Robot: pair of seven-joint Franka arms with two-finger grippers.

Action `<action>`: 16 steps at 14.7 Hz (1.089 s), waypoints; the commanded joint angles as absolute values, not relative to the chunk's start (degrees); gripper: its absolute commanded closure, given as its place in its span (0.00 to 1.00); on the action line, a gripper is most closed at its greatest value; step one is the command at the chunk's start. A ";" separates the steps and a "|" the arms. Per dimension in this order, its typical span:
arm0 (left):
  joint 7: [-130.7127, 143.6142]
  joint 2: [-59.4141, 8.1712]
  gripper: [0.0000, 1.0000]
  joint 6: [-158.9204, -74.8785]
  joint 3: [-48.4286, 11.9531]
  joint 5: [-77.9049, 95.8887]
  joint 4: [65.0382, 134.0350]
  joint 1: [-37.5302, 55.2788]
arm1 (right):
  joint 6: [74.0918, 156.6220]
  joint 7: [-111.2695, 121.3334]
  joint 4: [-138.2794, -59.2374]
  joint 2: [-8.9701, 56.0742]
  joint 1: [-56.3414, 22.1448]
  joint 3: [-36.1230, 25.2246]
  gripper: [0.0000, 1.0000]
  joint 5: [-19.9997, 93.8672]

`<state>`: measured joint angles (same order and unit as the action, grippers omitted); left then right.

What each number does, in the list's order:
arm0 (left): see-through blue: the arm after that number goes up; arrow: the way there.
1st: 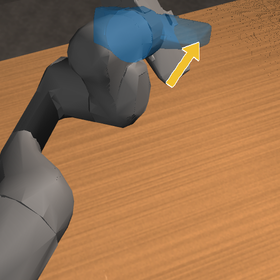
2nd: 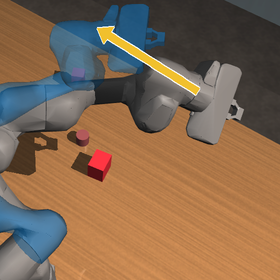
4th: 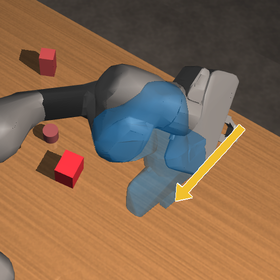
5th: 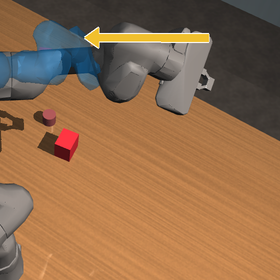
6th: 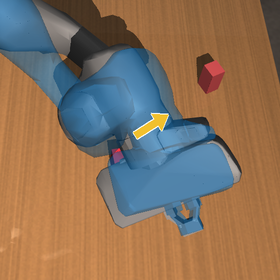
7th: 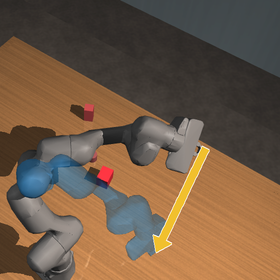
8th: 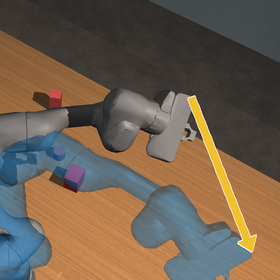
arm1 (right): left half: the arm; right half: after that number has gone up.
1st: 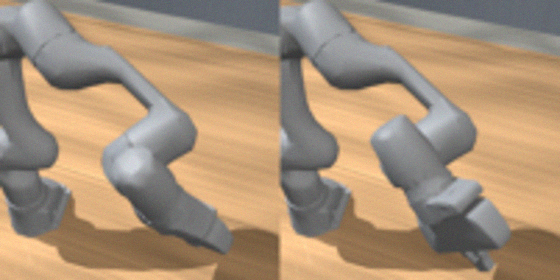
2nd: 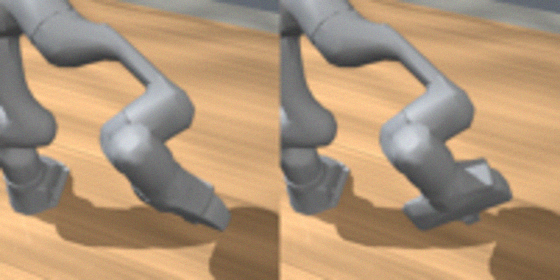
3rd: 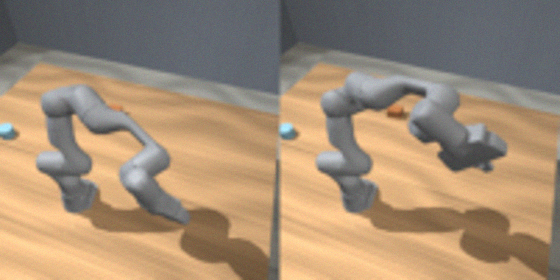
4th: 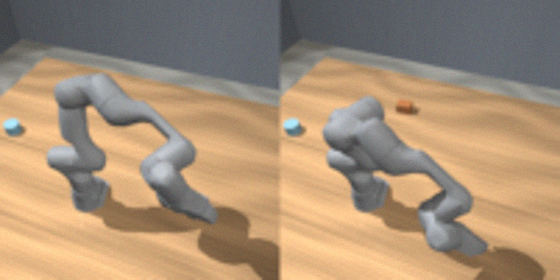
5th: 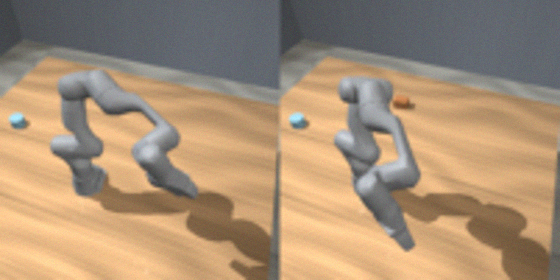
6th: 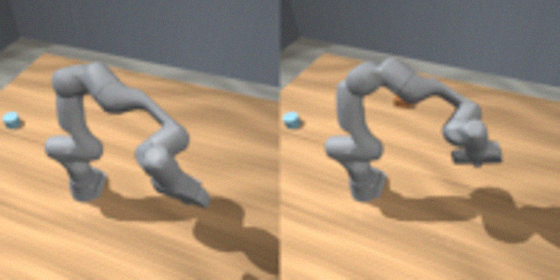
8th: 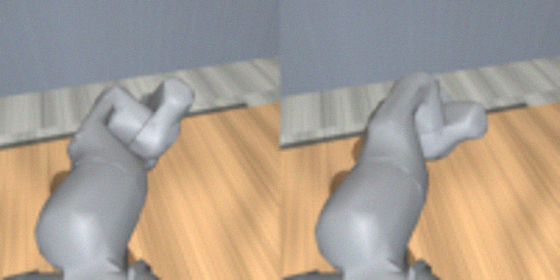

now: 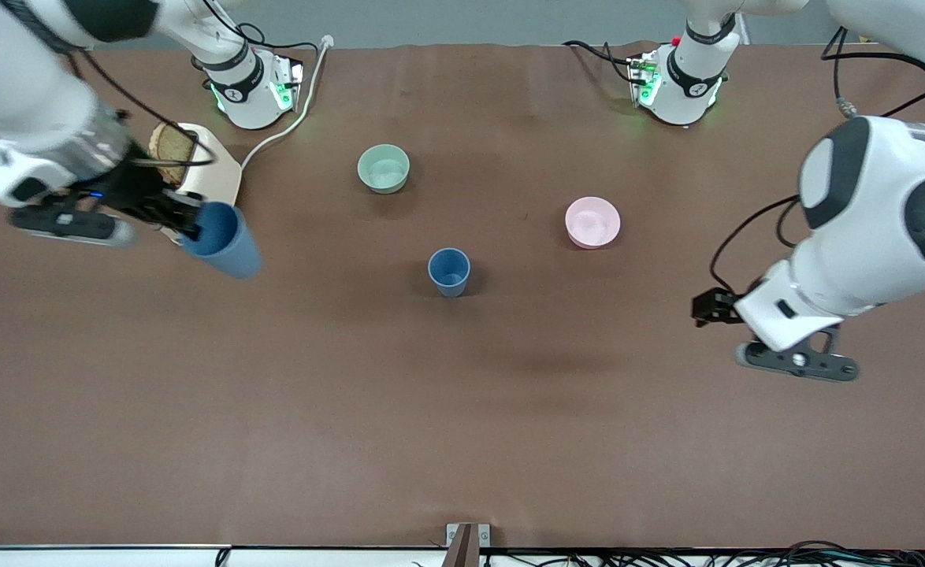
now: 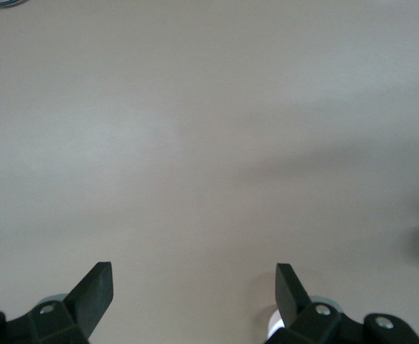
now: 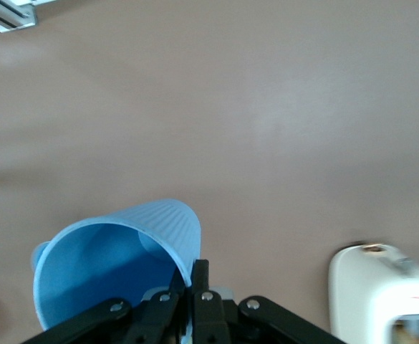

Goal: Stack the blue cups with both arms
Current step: 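Withdraw the left gripper while the right gripper carries its cup toward center, then lower the right gripper's cup into the blue cup at the center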

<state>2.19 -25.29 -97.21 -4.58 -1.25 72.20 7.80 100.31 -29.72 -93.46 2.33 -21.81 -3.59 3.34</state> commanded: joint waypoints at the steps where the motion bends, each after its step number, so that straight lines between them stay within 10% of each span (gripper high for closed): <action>1: 2.64 -21.38 0.00 -96.59 -3.53 -2.11 72.77 6.69 | 105.10 -39.69 -93.69 6.14 -28.72 -4.31 1.00 3.69; 16: 3.77 -9.15 0.00 -96.33 3.88 5.10 77.61 2.29 | 125.15 -53.00 -103.26 16.35 -47.37 -4.22 1.00 3.69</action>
